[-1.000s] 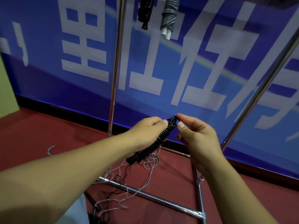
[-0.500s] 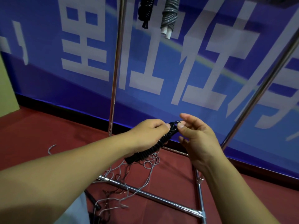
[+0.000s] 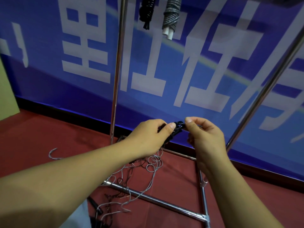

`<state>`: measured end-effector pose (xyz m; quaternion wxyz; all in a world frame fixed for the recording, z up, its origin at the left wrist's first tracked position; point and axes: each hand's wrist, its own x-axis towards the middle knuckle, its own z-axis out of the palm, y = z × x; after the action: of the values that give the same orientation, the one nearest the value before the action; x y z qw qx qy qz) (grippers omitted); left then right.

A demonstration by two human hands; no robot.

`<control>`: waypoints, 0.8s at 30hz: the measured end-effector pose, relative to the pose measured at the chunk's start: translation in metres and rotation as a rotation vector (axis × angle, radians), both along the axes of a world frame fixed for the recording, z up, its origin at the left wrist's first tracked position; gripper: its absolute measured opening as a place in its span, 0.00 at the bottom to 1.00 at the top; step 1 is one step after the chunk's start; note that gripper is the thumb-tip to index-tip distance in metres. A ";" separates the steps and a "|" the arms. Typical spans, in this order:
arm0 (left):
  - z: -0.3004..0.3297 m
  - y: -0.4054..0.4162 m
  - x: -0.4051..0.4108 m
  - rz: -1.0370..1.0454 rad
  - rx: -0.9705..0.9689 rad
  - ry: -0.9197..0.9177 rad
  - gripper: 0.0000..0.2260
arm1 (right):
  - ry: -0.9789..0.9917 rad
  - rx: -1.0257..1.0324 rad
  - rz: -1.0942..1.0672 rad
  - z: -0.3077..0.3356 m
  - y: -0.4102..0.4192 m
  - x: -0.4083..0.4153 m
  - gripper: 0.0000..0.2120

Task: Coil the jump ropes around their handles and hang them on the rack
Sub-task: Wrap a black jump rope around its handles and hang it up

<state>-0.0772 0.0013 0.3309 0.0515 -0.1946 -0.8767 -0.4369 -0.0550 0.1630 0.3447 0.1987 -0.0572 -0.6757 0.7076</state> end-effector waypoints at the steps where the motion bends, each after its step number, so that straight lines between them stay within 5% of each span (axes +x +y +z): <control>1: -0.001 0.001 0.000 0.017 -0.018 0.019 0.18 | -0.022 -0.008 0.018 0.000 0.000 0.000 0.03; 12: 0.000 0.004 0.001 0.128 -0.245 0.197 0.20 | -0.285 0.065 0.155 0.004 0.014 0.001 0.08; 24: 0.012 0.014 -0.015 0.105 -0.176 0.068 0.24 | -0.023 0.077 -0.025 0.004 0.008 -0.005 0.10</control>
<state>-0.0926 0.0157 0.3429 0.0866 -0.1670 -0.9184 -0.3481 -0.0601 0.1715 0.3486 0.2016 -0.0662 -0.7040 0.6778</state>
